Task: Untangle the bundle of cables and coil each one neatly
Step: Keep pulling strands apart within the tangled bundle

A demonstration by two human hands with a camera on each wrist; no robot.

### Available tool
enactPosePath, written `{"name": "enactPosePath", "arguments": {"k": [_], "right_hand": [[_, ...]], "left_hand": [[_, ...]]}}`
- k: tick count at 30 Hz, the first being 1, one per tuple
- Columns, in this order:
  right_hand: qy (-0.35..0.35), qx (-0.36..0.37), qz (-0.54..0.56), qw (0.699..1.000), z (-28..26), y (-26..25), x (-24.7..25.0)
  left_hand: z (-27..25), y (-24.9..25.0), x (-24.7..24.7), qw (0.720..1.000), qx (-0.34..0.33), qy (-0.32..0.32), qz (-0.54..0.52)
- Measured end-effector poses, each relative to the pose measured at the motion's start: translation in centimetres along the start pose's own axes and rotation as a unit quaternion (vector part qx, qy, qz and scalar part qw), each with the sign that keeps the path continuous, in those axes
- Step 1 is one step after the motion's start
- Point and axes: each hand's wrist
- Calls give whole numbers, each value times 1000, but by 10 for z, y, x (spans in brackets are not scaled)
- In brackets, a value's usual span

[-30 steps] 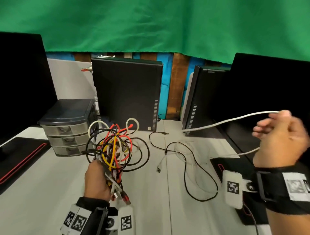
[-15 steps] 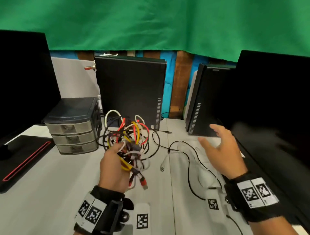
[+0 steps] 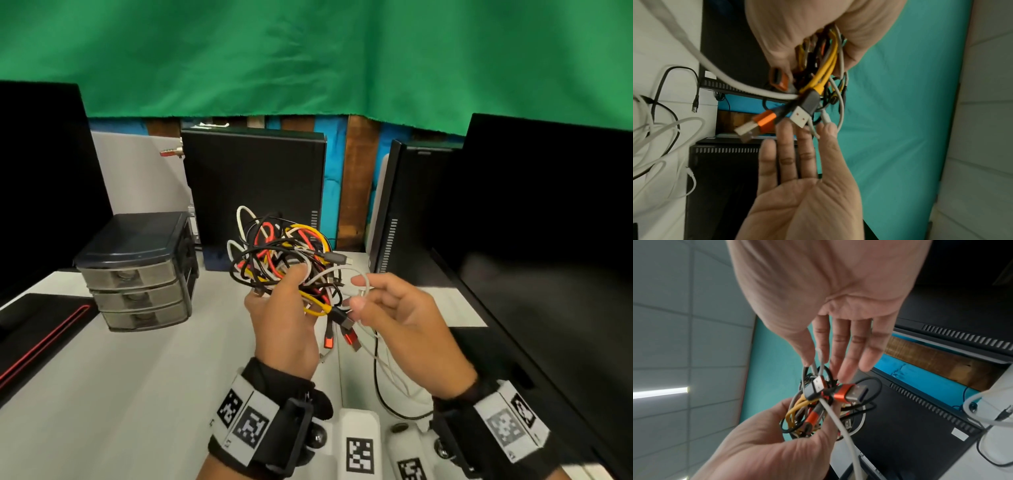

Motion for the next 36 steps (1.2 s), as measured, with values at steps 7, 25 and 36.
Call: {"name": "enactPosePath", "arguments": {"k": [7, 25, 36], "right_hand": [[46, 55, 17, 997, -2, -1, 14], [31, 68, 23, 997, -6, -9, 14], [85, 36, 26, 995, -1, -7, 18]], "left_hand": [[-18, -3, 2, 991, -19, -112, -63], [-18, 6, 36, 956, 51, -222, -184], [-21, 1, 30, 962, 71, -232, -129]]}}
Point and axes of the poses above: each hand's wrist, its own z-axis towards the middle knuckle, its own x-axis out of the back of the hand, y = z × x, and after that the axes turned 12 degrees about -y, right-handed
